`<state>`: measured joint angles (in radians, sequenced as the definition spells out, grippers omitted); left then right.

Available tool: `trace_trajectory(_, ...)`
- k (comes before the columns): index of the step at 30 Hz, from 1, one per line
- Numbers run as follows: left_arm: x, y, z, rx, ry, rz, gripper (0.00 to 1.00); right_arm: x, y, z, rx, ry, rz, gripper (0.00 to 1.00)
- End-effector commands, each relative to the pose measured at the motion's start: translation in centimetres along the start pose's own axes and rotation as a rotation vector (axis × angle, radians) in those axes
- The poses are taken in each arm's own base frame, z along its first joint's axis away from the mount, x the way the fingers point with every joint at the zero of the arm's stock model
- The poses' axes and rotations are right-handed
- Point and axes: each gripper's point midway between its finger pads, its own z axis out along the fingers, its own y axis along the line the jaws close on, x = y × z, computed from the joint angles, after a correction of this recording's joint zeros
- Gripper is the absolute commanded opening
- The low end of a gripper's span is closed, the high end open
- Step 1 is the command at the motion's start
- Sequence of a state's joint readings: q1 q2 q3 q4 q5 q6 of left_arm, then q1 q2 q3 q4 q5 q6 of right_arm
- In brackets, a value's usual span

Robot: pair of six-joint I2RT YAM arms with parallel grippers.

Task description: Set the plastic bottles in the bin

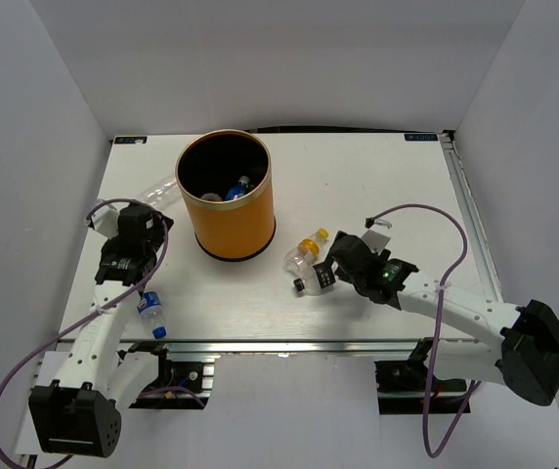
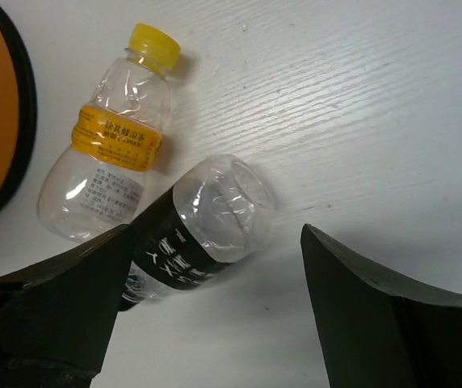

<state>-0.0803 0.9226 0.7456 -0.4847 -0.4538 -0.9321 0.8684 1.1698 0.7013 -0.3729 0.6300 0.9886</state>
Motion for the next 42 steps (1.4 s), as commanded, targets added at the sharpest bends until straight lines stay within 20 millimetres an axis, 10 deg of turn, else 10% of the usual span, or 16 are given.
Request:
trace_trajectory(1, -0.6, -0.1, -0.5, 0.026, -0.027, -0.015, 0.98, -0.2, 1.7, 1.2, -0.078, -0.056, 0.208, 0.89)
trace_trajectory(15, -0.6, 0.3, -0.2, 0.001, -0.031, -0.001, 0.98, 4.6, 3.5, 4.0, -0.132, 0.091, 0.327, 0.84)
trace_trajectory(23, -0.7, 0.5, -0.1, -0.011, -0.037, -0.003, 0.98, 1.8, 4.4, 2.9, -0.215, -0.006, 0.406, 0.22)
trace_trajectory(30, -0.8, 0.7, 0.0, -0.023, -0.048, -0.007, 0.98, -5.2, 4.4, -1.2, -0.255, -0.230, 0.308, 0.09)
trace_trajectory(33, -0.7, 0.7, 0.2, -0.024, -0.047, -0.011, 0.98, -10.0, 6.8, -4.5, -0.367, -0.374, 0.149, 0.07)
trace_trajectory(38, -0.6, 0.4, 0.3, -0.021, -0.033, -0.011, 0.98, -19.0, 18.4, -12.2, -0.701, -0.576, -0.111, 0.10)
trace_trajectory(40, -0.5, 0.5, 0.4, -0.026, -0.034, -0.006, 0.98, -20.2, 22.1, -11.4, -0.717, -0.627, -0.229, 0.11)
trace_trajectory(41, -0.5, 0.6, 0.3, -0.029, -0.033, -0.004, 0.98, -23.4, 24.5, -14.2, -0.774, -0.704, -0.216, 0.11)
trace_trajectory(42, -0.6, 0.6, 0.3, -0.029, -0.034, -0.005, 0.98, -23.0, 26.7, -11.8, -0.760, -0.691, -0.258, 0.11)
